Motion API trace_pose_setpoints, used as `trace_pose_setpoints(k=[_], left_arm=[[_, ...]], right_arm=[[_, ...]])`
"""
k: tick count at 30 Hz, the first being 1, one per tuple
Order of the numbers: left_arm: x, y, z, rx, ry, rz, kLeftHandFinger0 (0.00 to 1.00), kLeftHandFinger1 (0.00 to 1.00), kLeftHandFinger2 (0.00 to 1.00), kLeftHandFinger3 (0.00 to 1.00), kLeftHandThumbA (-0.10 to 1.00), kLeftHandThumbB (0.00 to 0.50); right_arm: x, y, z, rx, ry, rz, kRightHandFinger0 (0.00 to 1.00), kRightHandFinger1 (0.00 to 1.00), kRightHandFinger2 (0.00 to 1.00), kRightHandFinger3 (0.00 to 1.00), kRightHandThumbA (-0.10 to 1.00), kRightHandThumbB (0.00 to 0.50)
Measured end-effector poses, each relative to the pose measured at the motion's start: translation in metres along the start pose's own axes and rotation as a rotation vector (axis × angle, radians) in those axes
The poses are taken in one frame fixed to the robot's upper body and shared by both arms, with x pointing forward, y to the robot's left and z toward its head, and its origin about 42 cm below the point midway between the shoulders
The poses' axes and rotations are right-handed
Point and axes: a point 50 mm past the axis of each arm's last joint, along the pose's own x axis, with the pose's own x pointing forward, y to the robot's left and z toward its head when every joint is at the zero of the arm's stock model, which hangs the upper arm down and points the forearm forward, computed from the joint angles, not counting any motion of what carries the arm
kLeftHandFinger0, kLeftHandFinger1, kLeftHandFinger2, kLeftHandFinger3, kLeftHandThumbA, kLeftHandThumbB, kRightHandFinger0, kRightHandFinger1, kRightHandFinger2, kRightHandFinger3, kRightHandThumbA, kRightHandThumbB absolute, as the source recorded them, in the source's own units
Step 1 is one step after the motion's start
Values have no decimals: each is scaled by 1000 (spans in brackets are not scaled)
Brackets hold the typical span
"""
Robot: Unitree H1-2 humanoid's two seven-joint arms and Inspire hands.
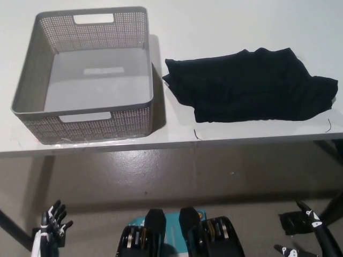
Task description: Use the right hand to pick up a t shirt on the right hand side and place it into a contianer on the left side
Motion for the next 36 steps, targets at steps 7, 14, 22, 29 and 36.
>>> trace_pose_setpoints(k=[7,14,22,29,36], left_arm=[[-3,1,0,1,0,0,890,986,1000,948,1000,389],[-2,6,2,19,-7,-6,887,995,1000,941,1000,343],[-2,5,2,36,-23,-17,875,997,1000,924,1000,370],[-2,3,1,39,-38,-26,860,984,997,920,1000,382],[0,1,0,40,-48,-30,853,989,1000,933,1000,366]], right_arm=[[-12,-13,29,-62,-82,-97,1000,1000,1000,1000,957,233],[-7,-39,74,-206,-169,-250,1000,1000,1000,1000,940,363],[34,-91,134,-357,-236,-422,1000,1000,1000,1000,905,492],[77,-118,179,-395,-275,-469,1000,1000,1000,1000,844,498],[109,-122,206,-439,-291,-444,1000,1000,1000,1000,804,499]])
